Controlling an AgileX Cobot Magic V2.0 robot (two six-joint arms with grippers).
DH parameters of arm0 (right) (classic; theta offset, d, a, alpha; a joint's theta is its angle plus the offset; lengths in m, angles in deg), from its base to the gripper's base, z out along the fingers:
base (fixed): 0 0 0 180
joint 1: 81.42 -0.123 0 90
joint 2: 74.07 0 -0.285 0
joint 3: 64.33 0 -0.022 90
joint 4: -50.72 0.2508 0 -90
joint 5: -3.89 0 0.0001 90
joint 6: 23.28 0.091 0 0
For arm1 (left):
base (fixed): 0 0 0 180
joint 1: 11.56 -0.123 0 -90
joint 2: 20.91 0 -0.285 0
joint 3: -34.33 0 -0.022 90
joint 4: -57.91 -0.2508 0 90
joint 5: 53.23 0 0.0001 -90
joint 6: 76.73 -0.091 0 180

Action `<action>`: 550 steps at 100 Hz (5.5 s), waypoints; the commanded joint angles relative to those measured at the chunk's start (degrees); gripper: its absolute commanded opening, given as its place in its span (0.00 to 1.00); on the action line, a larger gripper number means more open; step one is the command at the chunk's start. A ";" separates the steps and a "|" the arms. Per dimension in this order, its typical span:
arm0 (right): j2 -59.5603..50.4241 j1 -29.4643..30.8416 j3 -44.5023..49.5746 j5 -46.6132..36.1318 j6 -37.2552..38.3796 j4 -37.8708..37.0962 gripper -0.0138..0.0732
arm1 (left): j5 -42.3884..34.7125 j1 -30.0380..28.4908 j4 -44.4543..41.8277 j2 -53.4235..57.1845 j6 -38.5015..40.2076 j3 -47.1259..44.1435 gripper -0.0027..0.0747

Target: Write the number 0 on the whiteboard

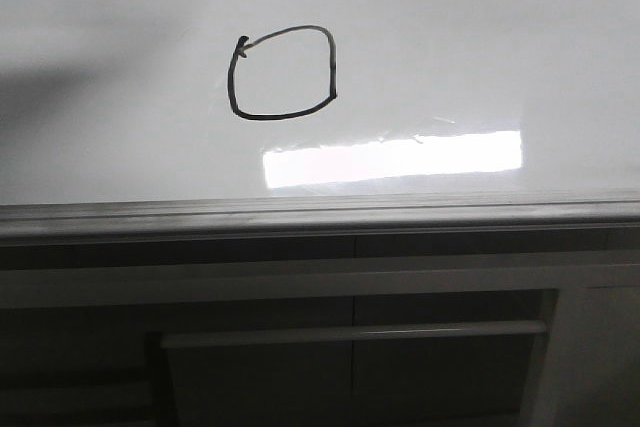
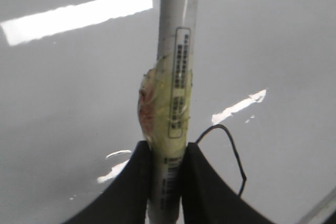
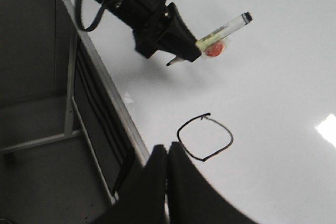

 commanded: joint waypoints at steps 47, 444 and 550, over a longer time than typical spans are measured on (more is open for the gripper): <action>-1.14 0.32 5.53 -6.92 2.63 3.83 0.08 | -0.71 -2.31 4.51 -9.34 0.64 1.56 0.01; -28.50 0.32 50.41 -66.20 2.63 2.97 0.08 | -1.03 -22.96 -13.70 68.06 0.67 -55.47 0.01; -28.50 3.08 54.81 -65.40 2.63 2.61 0.08 | -1.03 -22.96 -13.70 68.06 0.67 -55.47 0.01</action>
